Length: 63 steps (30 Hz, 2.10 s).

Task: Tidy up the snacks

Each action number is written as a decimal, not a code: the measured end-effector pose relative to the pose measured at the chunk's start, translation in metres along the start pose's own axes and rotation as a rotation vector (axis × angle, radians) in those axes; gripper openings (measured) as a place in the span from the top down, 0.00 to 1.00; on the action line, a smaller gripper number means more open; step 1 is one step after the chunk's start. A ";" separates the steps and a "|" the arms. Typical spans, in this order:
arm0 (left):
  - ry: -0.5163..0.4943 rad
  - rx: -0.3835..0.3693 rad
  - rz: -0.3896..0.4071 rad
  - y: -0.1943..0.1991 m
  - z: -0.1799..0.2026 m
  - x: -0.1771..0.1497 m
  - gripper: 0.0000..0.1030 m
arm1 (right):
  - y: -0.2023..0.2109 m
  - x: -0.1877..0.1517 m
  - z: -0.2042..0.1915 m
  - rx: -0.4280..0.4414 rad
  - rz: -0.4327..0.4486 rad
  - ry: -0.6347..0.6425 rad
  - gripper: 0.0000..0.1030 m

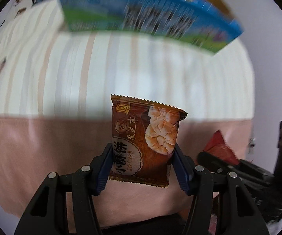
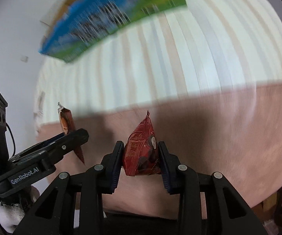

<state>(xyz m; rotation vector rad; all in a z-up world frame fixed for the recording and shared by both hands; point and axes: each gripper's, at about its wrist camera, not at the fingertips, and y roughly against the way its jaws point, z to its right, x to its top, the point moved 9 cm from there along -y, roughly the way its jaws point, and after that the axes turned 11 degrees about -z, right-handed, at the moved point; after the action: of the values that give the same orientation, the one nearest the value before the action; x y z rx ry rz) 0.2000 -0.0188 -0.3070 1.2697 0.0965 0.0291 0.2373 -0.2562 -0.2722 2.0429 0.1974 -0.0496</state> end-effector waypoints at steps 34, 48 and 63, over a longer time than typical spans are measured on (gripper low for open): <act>0.062 0.090 -0.101 0.010 -0.018 0.327 0.25 | 0.049 0.351 -0.032 -0.245 -0.061 0.101 0.23; 0.064 0.098 -0.014 0.047 -0.025 0.290 0.09 | 0.081 0.330 -0.039 -0.346 0.011 0.109 0.04; -0.002 0.155 0.214 0.109 -0.009 0.225 0.00 | 0.145 0.262 -0.034 -0.363 0.235 0.115 0.01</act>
<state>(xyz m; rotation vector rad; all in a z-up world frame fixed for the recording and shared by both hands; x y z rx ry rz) 0.4267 0.0389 -0.2181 1.4309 -0.0403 0.2081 0.5172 -0.2605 -0.1605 1.6941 0.0329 0.2348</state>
